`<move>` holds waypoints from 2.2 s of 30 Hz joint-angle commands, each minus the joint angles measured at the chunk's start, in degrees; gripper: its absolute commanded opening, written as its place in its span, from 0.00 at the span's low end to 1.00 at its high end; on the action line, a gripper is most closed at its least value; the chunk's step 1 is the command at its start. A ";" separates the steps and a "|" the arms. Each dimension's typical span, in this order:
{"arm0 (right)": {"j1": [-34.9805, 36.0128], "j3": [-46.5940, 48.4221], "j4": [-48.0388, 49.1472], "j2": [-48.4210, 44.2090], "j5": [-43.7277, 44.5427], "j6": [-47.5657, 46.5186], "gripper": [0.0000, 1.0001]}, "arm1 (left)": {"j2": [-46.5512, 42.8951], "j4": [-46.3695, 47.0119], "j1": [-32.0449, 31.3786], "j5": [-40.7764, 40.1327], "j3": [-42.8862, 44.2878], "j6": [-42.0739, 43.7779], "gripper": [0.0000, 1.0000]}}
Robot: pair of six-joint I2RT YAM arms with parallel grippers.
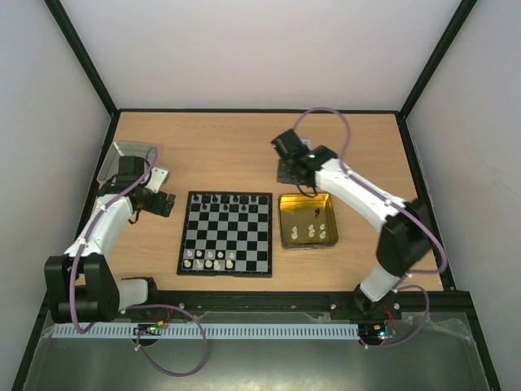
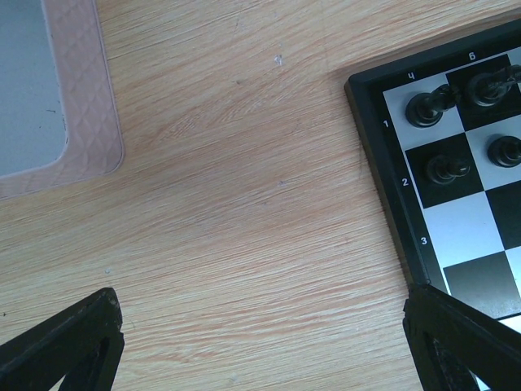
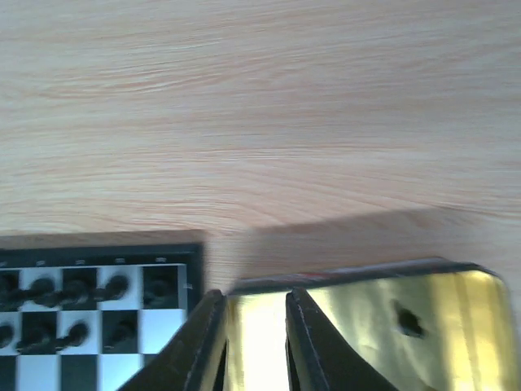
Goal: Set up the chess pieces on the board
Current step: Place the chess piece on the chessboard, then pick up the chess piece from the storage box.
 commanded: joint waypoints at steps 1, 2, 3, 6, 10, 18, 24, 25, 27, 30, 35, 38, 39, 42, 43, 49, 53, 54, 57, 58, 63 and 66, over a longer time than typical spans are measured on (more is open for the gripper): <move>-5.00 -10.84 -2.00 -8.06 1.42 0.09 0.21 | -0.58 -1.07 -0.17 0.71 0.88 0.19 0.94; -6.09 -13.62 -1.20 -9.53 0.71 0.08 0.21 | -0.50 -1.01 -0.25 0.81 0.86 0.17 0.94; -6.96 -15.92 -0.58 -10.89 0.44 0.07 0.21 | -0.49 -1.03 -0.33 0.83 0.92 0.12 0.94; -9.46 -21.67 1.54 -13.68 -1.25 0.15 0.21 | -0.25 -1.23 -0.51 0.62 1.33 0.17 0.94; -11.83 -25.20 3.80 -14.03 -3.57 0.05 0.21 | -0.35 -1.63 -0.70 0.48 1.74 0.17 0.94; -12.37 -27.00 6.72 -10.80 -6.44 -1.49 0.21 | -0.74 -1.93 -0.78 0.05 0.59 0.43 0.94; -12.89 -28.12 8.56 -9.02 -7.51 -1.71 0.20 | -0.82 -2.37 -0.78 0.28 0.48 0.68 0.94; -12.98 -28.36 8.71 -8.91 -7.57 -1.71 0.20 | -0.88 -2.40 -0.86 0.23 0.50 0.62 0.94; -13.28 -28.95 9.22 -8.96 -7.49 -1.75 0.20 | -1.09 -2.38 -0.87 0.13 0.31 0.60 0.94; -13.83 -29.65 9.70 -8.92 -7.36 -1.90 0.20 | -1.06 -2.17 -0.87 -0.04 0.00 0.52 0.94; -14.13 -30.42 10.57 -8.58 -7.21 -1.84 0.20 | -0.90 -2.10 -0.95 -0.05 -0.02 0.17 0.94; -14.22 -30.49 10.97 -8.32 -7.20 -1.73 0.20 | -0.89 -2.02 -1.09 -0.05 0.02 -0.01 0.94; -14.26 -30.44 10.94 -8.22 -7.20 -1.63 0.20 | -0.80 -1.96 -1.13 -0.15 -0.02 -0.06 0.94; -14.22 -30.49 11.16 -7.95 -7.14 -1.56 0.20 | -0.71 -1.92 -1.22 -0.29 -0.09 -0.19 0.94; -14.24 -30.46 11.26 -7.87 -7.05 -1.57 0.20 | -0.75 -1.88 -1.18 -0.35 -0.11 -0.21 0.94; -14.31 -31.13 12.12 -7.45 -6.80 -1.24 0.20 | -0.73 -1.95 -1.40 -0.74 0.15 -0.20 0.94; -14.31 -31.38 12.45 -7.04 -6.67 -1.22 0.20 | -0.73 -1.90 -1.40 -0.83 0.12 -0.10 0.94; -14.31 -31.32 12.40 -6.98 -6.67 -1.12 0.19 | -0.69 -1.81 -1.40 -0.84 0.13 -0.10 0.94; -14.31 -31.35 12.39 -6.76 -6.31 -1.11 0.16 | -0.50 -1.82 -1.44 -0.75 0.28 -0.14 0.94; -14.31 -31.35 12.39 -6.63 -6.12 -1.17 0.15 | -0.49 -1.83 -1.48 -0.67 0.44 -0.25 0.94; -14.44 -31.14 12.37 -6.30 -5.70 -1.18 0.13 | -0.51 -1.85 -1.57 -0.83 0.61 -0.19 0.94; -14.48 -30.91 12.35 -5.91 -5.98 -1.25 0.13 | -0.49 -2.00 -1.56 -0.92 0.68 -0.12 0.94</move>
